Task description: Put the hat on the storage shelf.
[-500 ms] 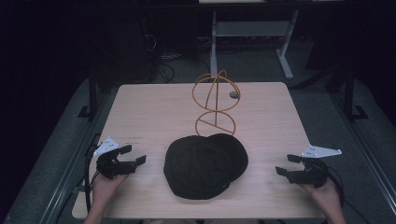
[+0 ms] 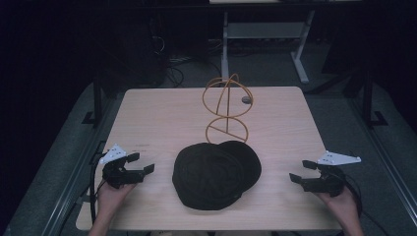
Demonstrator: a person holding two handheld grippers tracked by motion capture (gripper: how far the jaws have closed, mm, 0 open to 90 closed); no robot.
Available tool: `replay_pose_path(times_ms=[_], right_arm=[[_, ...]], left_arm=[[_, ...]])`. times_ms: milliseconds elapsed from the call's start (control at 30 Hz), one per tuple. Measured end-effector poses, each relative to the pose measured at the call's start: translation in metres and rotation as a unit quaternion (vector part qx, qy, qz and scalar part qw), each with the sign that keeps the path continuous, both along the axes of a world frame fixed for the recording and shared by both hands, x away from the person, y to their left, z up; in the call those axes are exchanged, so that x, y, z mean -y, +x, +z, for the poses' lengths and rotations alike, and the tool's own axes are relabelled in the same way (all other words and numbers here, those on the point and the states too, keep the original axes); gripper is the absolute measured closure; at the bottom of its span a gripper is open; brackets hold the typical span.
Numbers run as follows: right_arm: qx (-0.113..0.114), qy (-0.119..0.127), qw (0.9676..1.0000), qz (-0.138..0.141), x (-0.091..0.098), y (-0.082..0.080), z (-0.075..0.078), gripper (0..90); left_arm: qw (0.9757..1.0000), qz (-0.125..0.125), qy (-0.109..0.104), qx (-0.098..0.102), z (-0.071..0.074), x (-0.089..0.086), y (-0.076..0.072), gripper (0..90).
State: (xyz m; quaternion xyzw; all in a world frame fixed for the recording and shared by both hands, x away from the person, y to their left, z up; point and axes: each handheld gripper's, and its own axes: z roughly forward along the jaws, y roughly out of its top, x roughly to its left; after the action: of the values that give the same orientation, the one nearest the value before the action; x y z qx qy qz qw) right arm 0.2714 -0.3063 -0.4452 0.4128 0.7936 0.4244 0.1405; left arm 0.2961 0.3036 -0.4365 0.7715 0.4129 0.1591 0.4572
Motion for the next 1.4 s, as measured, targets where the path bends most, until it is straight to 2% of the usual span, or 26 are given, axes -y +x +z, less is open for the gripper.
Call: replay_pose_path(times_ms=[100,433,700,933,967,1000,1100,1167,1233,1267,1300,1333,1400], right_arm=[[0.012,0.004,0.9999,0.008,-0.006,-0.003,0.005,21.4],[0.018,0.001,0.9992,0.036,-0.023,-0.001,0.017,19.5],[0.026,-0.001,0.997,0.072,-0.043,-0.001,0.041,16.1],[0.024,-0.008,0.9944,0.103,-0.06,0.0,0.056,14.5],[0.023,-0.01,0.9927,0.118,-0.07,0.0,0.062,14.5],[0.023,-0.01,0.9927,0.118,-0.07,0.0,0.062,14.5],[0.026,-0.022,0.9888,0.145,-0.091,-0.001,0.07,14.5],[0.026,-0.023,0.9879,0.151,-0.095,-0.001,0.072,14.5],[0.026,-0.024,0.9855,0.166,-0.106,-0.001,0.075,14.6],[0.026,-0.029,0.9824,0.183,-0.116,-0.002,0.077,14.9],[0.026,-0.029,0.9824,0.183,-0.116,-0.002,0.077,14.9],[0.026,-0.036,0.979,0.199,-0.128,-0.002,0.079,16.2],[0.026,-0.036,0.9782,0.203,-0.131,-0.003,0.079,17.1]], left_arm=[[1.0,-0.002,0.0,-0.001,0.0,0.001,0.0,17.3],[1.0,-0.002,0.003,-0.001,-0.001,0.002,0.0,17.2],[1.0,-0.002,0.005,0.003,-0.001,0.003,-0.001,17.2],[1.0,-0.002,0.007,0.004,-0.001,0.002,-0.001,17.2],[1.0,0.0,0.005,0.005,-0.001,0.002,-0.002,17.2],[1.0,0.0,0.005,0.005,-0.001,0.002,-0.002,17.2],[1.0,0.001,0.002,0.004,-0.001,0.001,-0.001,17.2],[1.0,-0.001,0.003,0.003,-0.001,0.002,-0.001,17.2],[1.0,-0.001,0.004,0.006,0.0,0.002,-0.001,17.2],[1.0,-0.002,0.005,0.006,0.0,0.002,-0.002,17.2],[1.0,-0.002,0.005,0.006,0.0,0.002,-0.002,17.2],[1.0,-0.003,0.006,0.005,0.0,0.002,-0.002,17.2],[1.0,-0.003,0.006,0.007,0.0,0.002,-0.002,17.2]])
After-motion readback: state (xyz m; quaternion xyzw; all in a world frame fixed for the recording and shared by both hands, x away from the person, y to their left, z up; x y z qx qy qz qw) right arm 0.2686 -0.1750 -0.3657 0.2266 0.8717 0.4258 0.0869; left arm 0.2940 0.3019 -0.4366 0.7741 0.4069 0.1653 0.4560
